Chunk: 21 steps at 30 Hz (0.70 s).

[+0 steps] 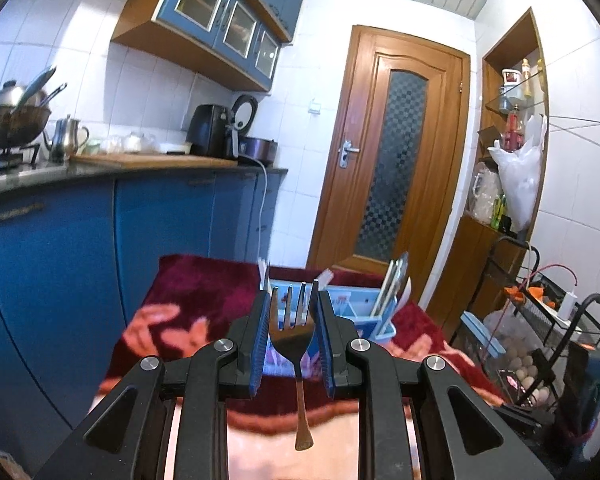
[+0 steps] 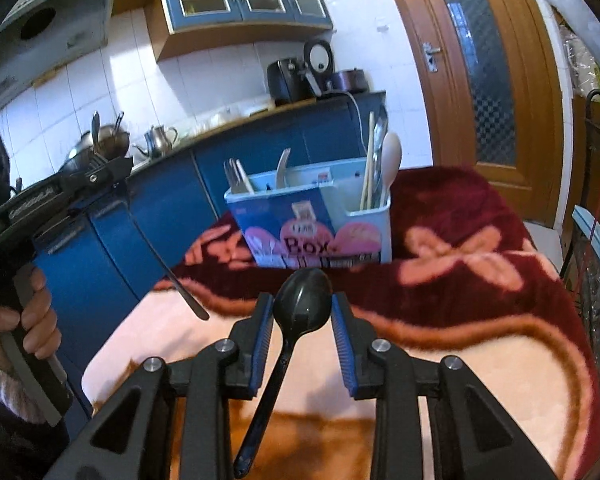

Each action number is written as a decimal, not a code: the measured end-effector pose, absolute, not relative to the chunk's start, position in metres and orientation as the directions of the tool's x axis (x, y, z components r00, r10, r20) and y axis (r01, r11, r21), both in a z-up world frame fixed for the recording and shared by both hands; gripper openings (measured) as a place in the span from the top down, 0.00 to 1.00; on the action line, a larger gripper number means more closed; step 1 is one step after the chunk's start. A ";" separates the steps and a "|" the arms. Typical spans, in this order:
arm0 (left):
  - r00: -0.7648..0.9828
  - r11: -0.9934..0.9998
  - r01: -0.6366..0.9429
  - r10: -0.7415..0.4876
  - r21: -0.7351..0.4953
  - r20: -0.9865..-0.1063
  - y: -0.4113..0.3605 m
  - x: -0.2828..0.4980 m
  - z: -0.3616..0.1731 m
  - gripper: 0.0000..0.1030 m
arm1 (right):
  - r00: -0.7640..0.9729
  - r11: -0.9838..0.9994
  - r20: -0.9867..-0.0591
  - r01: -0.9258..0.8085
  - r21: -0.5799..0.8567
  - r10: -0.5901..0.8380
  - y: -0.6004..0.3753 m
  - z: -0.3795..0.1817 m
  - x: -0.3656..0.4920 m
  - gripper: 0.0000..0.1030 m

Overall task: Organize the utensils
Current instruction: 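Lift and carry the silver fork and black spoon to the caddy with both tools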

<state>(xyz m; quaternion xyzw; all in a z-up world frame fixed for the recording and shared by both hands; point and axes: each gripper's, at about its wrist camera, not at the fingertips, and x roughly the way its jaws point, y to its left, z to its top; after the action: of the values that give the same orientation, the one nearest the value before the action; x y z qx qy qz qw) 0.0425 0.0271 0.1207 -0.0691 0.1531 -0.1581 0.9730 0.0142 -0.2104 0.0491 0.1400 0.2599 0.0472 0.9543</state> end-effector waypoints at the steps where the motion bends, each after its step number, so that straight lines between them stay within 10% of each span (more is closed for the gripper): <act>1: 0.908 0.943 0.284 -0.323 -0.173 -0.268 0.026 0.047 0.126 0.78 | 0.864 0.957 -0.478 -0.016 0.291 0.160 -0.211 0.050 0.014 0.69; 21: 0.962 0.970 0.224 -0.235 -0.094 -0.139 -0.001 0.127 0.192 0.78 | 0.894 0.961 -0.437 0.026 0.275 0.101 -0.239 0.047 0.019 0.68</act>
<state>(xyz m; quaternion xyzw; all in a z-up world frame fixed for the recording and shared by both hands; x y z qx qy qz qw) 0.1268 -0.0013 0.1915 -0.0385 0.0747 -0.1160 0.9897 0.0187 -0.2387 0.0471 0.1382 0.2297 0.0193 0.9632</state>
